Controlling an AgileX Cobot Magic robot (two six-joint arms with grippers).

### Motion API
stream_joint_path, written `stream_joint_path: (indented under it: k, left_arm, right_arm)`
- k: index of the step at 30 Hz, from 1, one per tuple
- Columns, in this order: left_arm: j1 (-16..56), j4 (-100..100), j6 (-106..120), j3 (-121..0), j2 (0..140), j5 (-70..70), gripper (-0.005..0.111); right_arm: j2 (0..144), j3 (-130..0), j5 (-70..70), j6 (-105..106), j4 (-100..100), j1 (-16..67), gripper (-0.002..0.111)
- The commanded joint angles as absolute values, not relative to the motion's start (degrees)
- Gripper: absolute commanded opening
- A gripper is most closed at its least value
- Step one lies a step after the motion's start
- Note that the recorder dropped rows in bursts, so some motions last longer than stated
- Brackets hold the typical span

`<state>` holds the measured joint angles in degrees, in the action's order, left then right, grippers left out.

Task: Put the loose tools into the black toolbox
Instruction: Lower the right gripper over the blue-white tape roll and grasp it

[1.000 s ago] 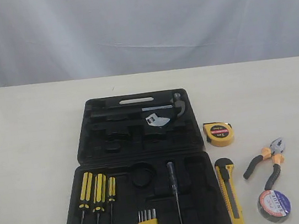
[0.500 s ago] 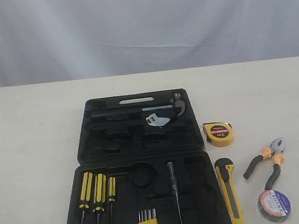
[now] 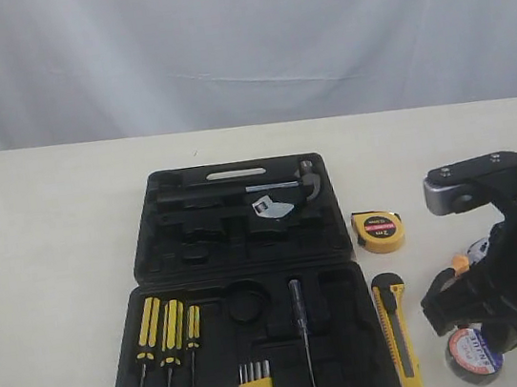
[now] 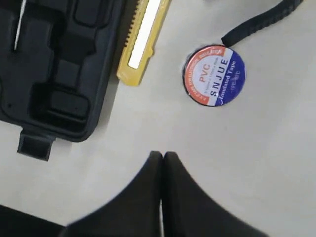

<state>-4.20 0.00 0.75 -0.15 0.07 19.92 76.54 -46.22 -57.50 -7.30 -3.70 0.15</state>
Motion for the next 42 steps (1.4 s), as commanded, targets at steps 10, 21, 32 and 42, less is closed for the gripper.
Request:
stream_joint_path:
  k: [10,21,32,42]
  left_arm:
    - [-3.93,0.00,0.41,0.00,0.00,19.62,0.000]
    - [-3.93,0.00,0.41,0.00,0.00,19.62,0.000]
    - [-3.93,0.00,0.41,0.00,0.00,19.62,0.000]
    - [-3.93,0.00,0.41,0.00,0.00,19.62,0.000]
  right_arm:
    - [79.72,-44.86,-51.85,-16.05,2.50,0.13,0.012]
    - [79.72,-44.86,-52.33,-16.09,3.15,0.13,0.067]
    - [79.72,-44.59,-52.25,-20.38,4.58,0.13,0.067]
    - [87.86,-44.59,-46.07,-20.13,4.58,0.13,0.067]
